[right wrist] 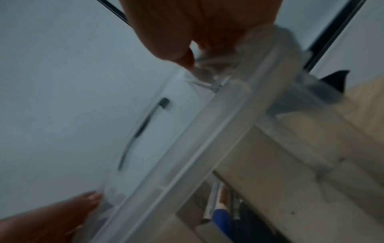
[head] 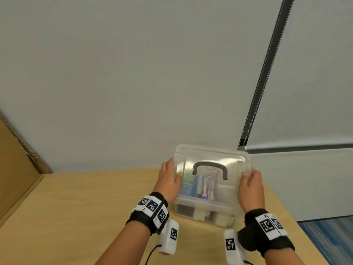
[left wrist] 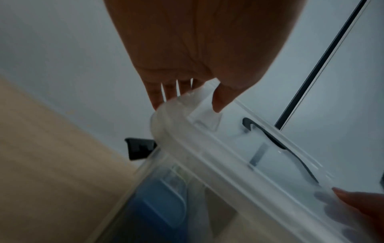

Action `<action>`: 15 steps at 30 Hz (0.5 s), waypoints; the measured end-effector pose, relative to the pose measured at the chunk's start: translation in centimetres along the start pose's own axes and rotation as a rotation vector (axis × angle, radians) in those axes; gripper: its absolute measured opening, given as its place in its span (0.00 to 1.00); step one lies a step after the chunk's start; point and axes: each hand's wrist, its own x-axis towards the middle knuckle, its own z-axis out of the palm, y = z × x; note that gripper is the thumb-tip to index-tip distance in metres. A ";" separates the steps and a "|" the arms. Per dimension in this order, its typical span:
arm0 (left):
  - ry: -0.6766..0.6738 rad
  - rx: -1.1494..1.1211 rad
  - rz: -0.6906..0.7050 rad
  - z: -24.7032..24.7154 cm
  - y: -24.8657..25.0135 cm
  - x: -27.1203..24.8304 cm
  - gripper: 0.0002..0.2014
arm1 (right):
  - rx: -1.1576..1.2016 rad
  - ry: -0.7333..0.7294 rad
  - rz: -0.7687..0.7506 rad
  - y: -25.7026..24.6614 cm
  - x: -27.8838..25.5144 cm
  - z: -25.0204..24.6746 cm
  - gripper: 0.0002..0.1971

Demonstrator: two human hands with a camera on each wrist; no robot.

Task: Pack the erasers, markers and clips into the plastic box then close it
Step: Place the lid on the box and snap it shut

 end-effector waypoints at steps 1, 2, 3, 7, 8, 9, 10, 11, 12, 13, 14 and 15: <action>-0.036 0.021 -0.041 0.7 -0.3 0.6 0.28 | -0.105 -0.033 0.046 0.7 0.4 0.1 0.17; -0.072 0.035 -0.082 1.2 -0.8 1.1 0.28 | -0.212 -0.090 0.103 1.3 0.6 0.2 0.20; -0.112 0.042 -0.122 1.7 -1.3 1.4 0.28 | -0.286 -0.157 0.155 1.8 0.9 0.4 0.23; -0.152 0.016 -0.166 2.3 -2.4 2.0 0.24 | -0.334 -0.266 0.160 2.8 1.7 1.0 0.25; -0.135 0.015 -0.155 2.3 -2.6 2.0 0.23 | -0.345 -0.270 0.145 2.8 1.9 1.1 0.25; -0.116 0.017 -0.150 2.3 -2.7 1.8 0.21 | -0.347 -0.273 0.136 2.8 2.2 1.2 0.24; -0.094 0.016 -0.151 2.3 -2.9 1.6 0.21 | -0.343 -0.278 0.127 2.6 2.5 1.3 0.23; -0.071 0.016 -0.158 2.3 -3.2 1.3 0.20 | -0.332 -0.285 0.116 2.6 2.7 1.5 0.22; -0.048 0.022 -0.166 2.2 -3.5 0.9 0.20 | -0.320 -0.296 0.098 2.4 2.8 1.7 0.21; -0.026 0.034 -0.175 2.2 -3.7 0.4 0.21 | -0.310 -0.309 0.078 2.3 3.0 2.0 0.20; -0.006 0.049 -0.181 2.0 -4.0 0.0 0.22 | -0.306 -0.321 0.056 2.1 3.1 2.3 0.20; 0.012 0.071 -0.185 1.8 -4.2 -0.2 0.23 | -0.307 -0.330 0.033 2.0 3.2 2.7 0.20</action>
